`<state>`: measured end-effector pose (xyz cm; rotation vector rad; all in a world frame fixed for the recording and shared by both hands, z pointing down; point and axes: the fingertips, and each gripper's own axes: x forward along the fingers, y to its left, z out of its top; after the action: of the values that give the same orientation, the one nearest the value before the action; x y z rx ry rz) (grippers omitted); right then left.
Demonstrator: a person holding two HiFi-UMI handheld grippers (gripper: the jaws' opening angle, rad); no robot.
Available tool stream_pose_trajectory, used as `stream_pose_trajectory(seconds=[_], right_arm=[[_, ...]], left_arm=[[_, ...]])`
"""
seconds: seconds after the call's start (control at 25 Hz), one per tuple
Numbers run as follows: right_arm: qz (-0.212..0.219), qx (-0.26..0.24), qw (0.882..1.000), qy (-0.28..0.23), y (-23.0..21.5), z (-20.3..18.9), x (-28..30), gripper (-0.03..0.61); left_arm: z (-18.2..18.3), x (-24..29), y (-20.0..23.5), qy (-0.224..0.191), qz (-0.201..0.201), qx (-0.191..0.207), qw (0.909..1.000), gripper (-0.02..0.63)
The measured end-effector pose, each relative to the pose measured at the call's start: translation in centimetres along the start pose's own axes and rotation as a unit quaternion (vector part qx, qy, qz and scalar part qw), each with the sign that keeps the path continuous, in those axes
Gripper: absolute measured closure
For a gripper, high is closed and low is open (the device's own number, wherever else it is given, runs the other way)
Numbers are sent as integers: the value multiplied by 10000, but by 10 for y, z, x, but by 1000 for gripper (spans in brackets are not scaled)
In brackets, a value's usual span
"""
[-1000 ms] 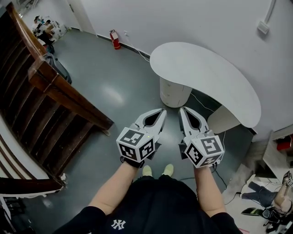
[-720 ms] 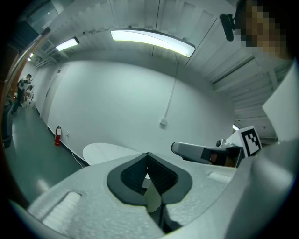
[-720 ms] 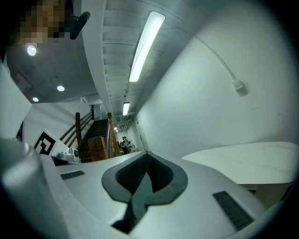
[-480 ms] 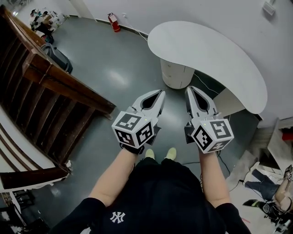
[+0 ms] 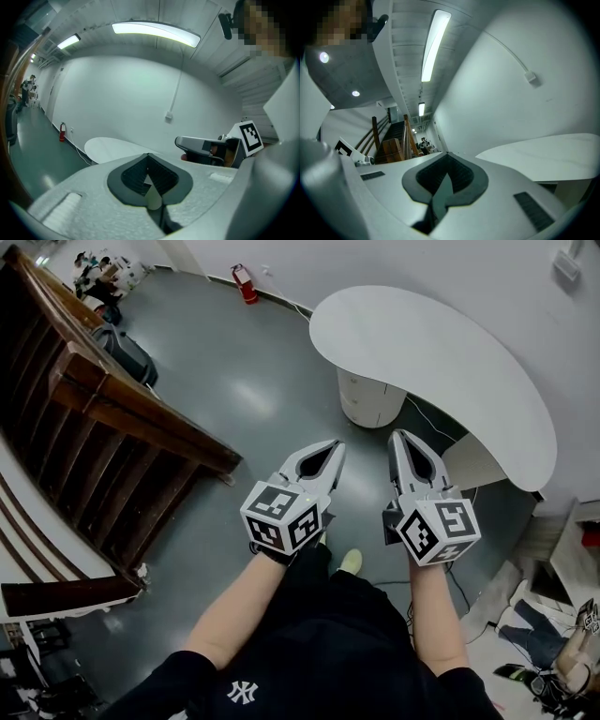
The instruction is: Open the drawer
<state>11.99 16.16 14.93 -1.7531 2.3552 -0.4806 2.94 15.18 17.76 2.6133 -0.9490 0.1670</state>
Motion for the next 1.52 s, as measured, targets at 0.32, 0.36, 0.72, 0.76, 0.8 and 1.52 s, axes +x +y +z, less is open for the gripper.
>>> stream_pose_trajectory(seconds=[0.32, 0.36, 0.72, 0.76, 0.8, 1.52], right_arm=[[-89, -49, 9998, 197, -4, -17, 44, 563], [-96, -81, 9997, 214, -6, -18, 52, 563], [-317, -211, 9991, 184, -18, -24, 148, 563], [-326, -222, 9990, 191, -19, -27, 158, 563], [-334, -237, 9989, 205, -21, -32, 167, 563], [-516, -395, 9939, 889, -169, -198, 297, 563]], left_arm=[[-6, 30, 40, 52, -98, -59, 9999, 607], [-6, 37, 47, 55, -123, -55, 9999, 607], [3, 89, 127, 82, -284, 118, 9995, 607], [3, 94, 136, 83, -294, 145, 9994, 607], [1, 100, 144, 87, -315, 183, 9993, 607], [-148, 303, 278, 316, -10, 279, 9991, 607]])
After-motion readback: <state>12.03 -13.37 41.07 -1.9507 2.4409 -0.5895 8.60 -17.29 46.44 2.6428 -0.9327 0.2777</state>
